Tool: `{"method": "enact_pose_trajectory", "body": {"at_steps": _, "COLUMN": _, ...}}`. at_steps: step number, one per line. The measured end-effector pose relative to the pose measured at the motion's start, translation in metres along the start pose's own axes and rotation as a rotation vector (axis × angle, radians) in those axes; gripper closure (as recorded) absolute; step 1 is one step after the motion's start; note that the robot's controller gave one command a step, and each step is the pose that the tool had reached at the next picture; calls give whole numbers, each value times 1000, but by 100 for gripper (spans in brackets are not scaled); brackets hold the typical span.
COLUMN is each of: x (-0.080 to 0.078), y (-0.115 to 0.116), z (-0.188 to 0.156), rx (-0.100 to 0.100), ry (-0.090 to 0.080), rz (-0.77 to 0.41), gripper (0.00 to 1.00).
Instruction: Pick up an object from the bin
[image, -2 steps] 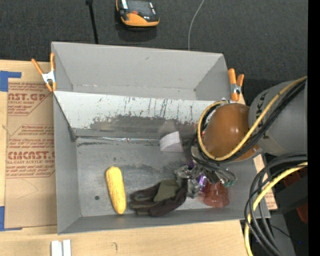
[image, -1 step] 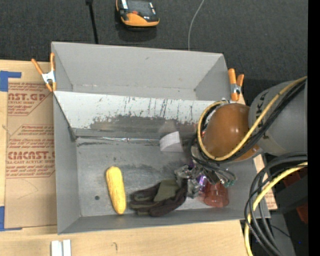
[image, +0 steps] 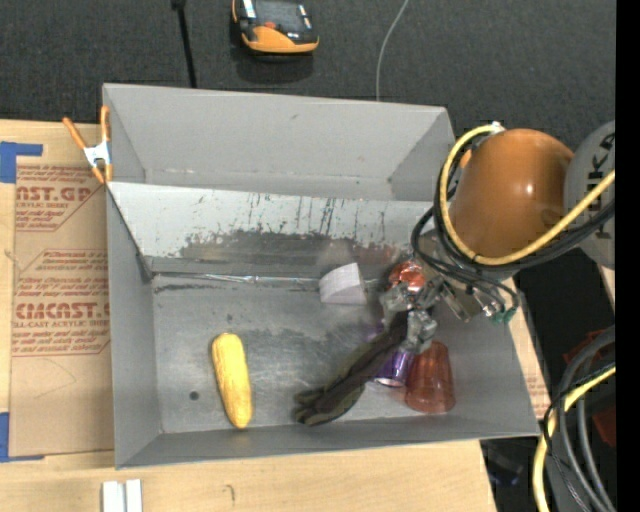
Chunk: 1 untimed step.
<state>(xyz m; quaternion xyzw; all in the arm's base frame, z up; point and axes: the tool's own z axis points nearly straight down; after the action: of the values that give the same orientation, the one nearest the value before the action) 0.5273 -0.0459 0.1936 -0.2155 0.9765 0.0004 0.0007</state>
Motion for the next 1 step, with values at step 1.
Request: {"method": "enact_pose_trajectory", "body": {"at_steps": 1, "x": 0, "y": 0, "z": 0, "rx": 0, "ry": 0, "rz": 0, "gripper": 100}}
